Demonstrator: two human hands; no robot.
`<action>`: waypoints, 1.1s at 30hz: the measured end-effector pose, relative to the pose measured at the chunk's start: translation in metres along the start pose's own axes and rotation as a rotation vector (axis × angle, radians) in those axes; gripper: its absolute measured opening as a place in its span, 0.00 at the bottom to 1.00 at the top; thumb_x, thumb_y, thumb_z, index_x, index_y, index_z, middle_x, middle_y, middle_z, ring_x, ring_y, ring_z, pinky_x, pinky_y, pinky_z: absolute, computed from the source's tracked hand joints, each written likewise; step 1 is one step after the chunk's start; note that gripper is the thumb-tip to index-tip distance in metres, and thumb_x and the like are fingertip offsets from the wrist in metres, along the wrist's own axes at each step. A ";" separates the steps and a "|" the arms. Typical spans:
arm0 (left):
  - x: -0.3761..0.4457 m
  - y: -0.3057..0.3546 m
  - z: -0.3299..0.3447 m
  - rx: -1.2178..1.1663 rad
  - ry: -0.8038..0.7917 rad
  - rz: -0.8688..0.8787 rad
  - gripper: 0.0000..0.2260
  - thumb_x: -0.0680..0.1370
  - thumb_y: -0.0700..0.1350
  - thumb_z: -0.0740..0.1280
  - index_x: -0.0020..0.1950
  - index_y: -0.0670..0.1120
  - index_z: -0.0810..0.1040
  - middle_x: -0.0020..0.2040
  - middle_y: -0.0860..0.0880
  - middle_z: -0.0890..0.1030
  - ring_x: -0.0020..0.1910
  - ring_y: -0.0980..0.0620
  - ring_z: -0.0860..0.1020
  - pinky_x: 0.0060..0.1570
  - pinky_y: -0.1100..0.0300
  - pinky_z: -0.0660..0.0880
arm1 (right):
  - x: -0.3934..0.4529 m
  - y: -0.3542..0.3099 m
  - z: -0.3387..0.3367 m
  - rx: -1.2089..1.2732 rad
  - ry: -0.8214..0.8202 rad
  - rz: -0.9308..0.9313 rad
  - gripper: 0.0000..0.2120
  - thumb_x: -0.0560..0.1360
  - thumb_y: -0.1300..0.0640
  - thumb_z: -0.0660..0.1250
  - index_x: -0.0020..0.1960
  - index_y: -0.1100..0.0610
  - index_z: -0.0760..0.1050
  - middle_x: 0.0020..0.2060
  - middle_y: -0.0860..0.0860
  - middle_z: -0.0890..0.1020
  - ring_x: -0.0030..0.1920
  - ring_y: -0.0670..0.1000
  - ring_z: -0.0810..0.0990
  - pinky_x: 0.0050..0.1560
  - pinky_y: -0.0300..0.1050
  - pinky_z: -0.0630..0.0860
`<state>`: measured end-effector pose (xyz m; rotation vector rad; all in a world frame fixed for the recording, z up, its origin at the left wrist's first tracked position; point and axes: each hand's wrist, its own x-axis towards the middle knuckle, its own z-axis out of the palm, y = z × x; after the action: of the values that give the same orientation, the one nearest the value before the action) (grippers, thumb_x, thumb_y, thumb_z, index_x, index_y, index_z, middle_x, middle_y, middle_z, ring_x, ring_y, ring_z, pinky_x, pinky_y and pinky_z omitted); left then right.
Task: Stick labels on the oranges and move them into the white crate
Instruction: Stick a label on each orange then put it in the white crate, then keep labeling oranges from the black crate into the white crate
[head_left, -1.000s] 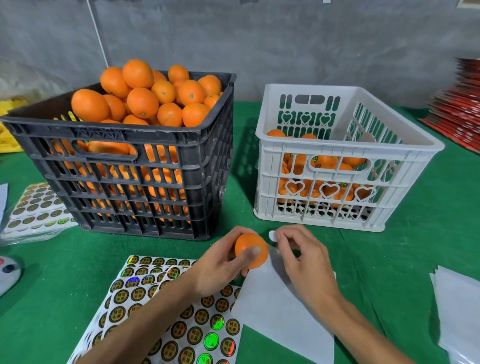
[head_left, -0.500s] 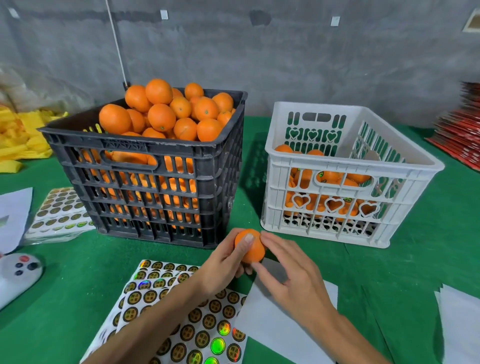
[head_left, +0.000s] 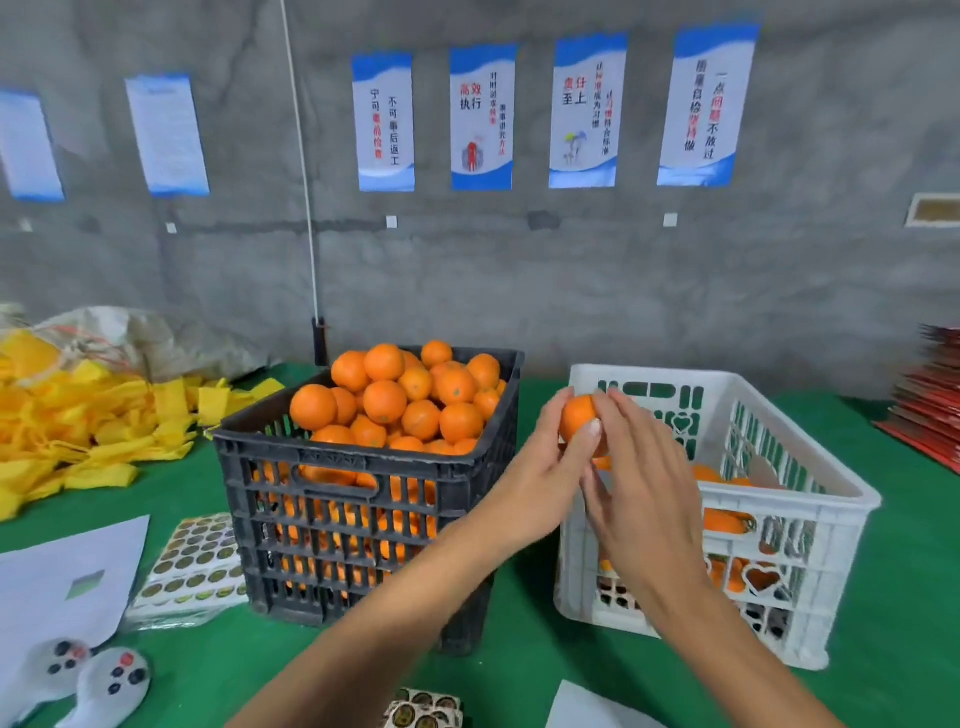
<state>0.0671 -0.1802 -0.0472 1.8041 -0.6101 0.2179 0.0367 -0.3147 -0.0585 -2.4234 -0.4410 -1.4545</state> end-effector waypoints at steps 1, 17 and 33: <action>0.012 0.007 0.002 0.022 0.013 0.014 0.28 0.86 0.55 0.59 0.84 0.51 0.54 0.73 0.61 0.67 0.63 0.82 0.67 0.64 0.80 0.63 | 0.012 0.004 -0.001 -0.045 -0.017 0.022 0.29 0.79 0.61 0.69 0.77 0.63 0.66 0.75 0.60 0.71 0.73 0.60 0.71 0.73 0.58 0.69; -0.120 -0.067 0.017 0.468 -0.421 -0.077 0.11 0.83 0.55 0.64 0.64 0.55 0.76 0.60 0.54 0.79 0.58 0.57 0.76 0.63 0.48 0.75 | -0.019 0.016 0.024 0.085 0.026 -0.296 0.08 0.76 0.64 0.68 0.53 0.61 0.83 0.48 0.54 0.84 0.51 0.56 0.81 0.58 0.48 0.74; -0.263 -0.043 0.104 0.949 -0.557 0.048 0.13 0.73 0.65 0.64 0.47 0.60 0.84 0.46 0.56 0.82 0.41 0.55 0.82 0.44 0.63 0.81 | -0.111 -0.037 0.044 0.342 -0.315 0.097 0.06 0.78 0.60 0.66 0.50 0.56 0.82 0.29 0.49 0.80 0.33 0.52 0.75 0.47 0.45 0.71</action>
<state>-0.1500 -0.1911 -0.2327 2.8085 -1.0513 0.0177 0.0078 -0.2762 -0.1739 -2.3550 -0.5777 -0.8742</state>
